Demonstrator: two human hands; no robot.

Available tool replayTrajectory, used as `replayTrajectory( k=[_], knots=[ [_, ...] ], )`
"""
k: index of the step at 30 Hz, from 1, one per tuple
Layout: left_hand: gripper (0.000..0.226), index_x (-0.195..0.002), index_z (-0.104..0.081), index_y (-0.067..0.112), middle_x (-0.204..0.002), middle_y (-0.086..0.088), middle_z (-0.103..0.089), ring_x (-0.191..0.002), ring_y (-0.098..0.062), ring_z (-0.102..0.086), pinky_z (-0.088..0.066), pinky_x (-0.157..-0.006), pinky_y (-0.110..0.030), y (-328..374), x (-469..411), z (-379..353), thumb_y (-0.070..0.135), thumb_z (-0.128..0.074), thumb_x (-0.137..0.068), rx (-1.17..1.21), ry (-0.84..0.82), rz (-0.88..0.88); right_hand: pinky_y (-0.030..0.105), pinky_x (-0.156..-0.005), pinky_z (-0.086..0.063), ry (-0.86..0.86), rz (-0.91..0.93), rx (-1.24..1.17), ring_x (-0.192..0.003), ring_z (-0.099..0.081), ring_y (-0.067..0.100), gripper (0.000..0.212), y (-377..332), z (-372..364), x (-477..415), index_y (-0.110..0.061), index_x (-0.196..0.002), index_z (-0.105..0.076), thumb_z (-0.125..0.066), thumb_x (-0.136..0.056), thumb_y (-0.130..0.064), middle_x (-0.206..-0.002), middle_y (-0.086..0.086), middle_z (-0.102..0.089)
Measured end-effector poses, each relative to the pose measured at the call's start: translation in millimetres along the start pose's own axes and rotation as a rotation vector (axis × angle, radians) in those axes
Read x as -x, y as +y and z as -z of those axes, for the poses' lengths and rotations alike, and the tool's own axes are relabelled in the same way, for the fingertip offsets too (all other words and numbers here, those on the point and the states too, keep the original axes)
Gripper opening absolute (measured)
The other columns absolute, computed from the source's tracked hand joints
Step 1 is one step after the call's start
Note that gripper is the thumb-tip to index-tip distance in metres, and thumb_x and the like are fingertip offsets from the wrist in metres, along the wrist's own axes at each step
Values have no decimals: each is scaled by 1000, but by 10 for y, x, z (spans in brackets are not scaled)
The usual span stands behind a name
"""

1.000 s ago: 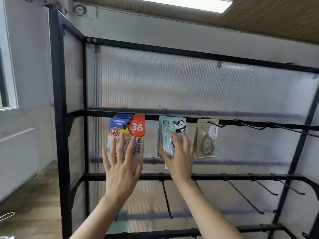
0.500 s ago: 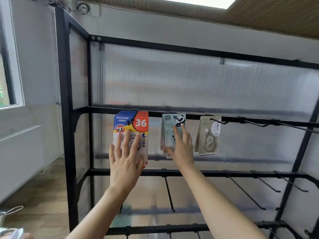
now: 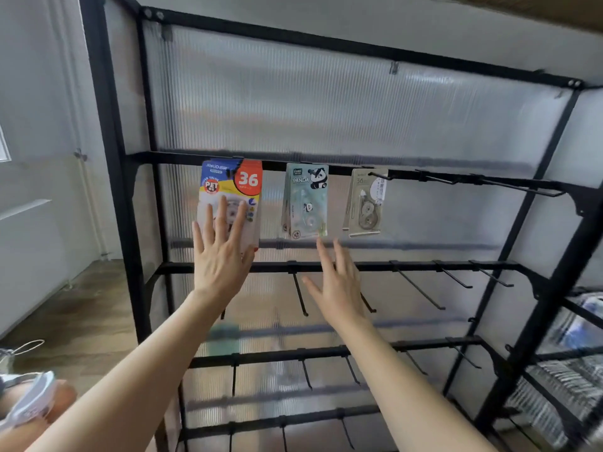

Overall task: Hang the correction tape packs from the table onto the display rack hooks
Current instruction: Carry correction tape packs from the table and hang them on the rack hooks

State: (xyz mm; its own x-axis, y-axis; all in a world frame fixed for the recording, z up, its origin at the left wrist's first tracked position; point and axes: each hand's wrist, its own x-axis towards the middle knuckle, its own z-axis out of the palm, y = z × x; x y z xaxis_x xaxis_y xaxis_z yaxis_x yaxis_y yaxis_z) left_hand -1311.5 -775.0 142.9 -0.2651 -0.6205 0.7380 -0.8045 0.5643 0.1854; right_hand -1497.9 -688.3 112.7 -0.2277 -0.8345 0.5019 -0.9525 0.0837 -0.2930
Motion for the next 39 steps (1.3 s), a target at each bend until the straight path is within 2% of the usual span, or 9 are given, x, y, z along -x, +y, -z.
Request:
replayTrajectory(
  k=[4,9,17,21,26,32,39],
  knots=[
    [77,-153,0,22,-160,-10,10,-147,-32,8,7,-116,-47,169,542,21,30,-51,-95,-16,-151,87,45,-120,-9,-87,-12,40,-148,-1,29,70,73,-9,476,-26,-154,-4,-44,-98,-44,-161,9,4],
    [76,-152,12,25,-159,-9,19,-146,-29,17,7,-118,-48,463,1375,150,34,-42,-99,-83,-378,178,47,-118,-8,-228,-10,73,-148,-1,30,70,180,75,1224,-28,-154,0,-41,-100,-43,-161,8,6],
    [76,-154,-1,24,-160,-9,9,-147,-29,8,4,-117,-47,1065,2931,559,30,-49,-95,-74,-472,257,46,-117,-9,-395,-20,101,-148,-5,29,66,423,317,2785,-27,-154,-3,-40,-101,-40,-161,7,-1],
    [75,-154,-6,25,-161,-9,4,-147,-29,4,2,-117,-47,1341,3758,808,29,-50,-94,-71,-555,326,47,-117,-7,-532,-82,88,-148,-4,29,66,496,409,3597,-28,-154,-2,-40,-101,-39,-161,8,0],
    [75,-154,-7,24,-161,-11,3,-147,-31,1,-1,-117,-49,1518,4575,1178,27,-53,-94,-74,-684,367,48,-117,-7,-634,-71,105,-147,-5,31,64,450,470,4466,-32,-153,-6,-41,-100,-38,-161,8,-4],
    [73,-154,-3,25,-161,-9,7,-147,-30,5,0,-118,-49,1428,5369,1827,29,-48,-96,-88,-782,456,47,-117,-8,-709,-41,114,-147,-7,30,64,-2,506,5202,-30,-153,-6,-41,-101,-38,-161,8,-5],
    [74,-154,1,25,-160,-10,8,-147,-32,3,-2,-117,-48,897,6625,3164,32,-47,-97,-199,-824,632,46,-116,-6,-797,90,148,-147,-8,29,64,-1106,514,6167,-30,-153,-5,-40,-101,-38,-161,8,-6]
  ],
)
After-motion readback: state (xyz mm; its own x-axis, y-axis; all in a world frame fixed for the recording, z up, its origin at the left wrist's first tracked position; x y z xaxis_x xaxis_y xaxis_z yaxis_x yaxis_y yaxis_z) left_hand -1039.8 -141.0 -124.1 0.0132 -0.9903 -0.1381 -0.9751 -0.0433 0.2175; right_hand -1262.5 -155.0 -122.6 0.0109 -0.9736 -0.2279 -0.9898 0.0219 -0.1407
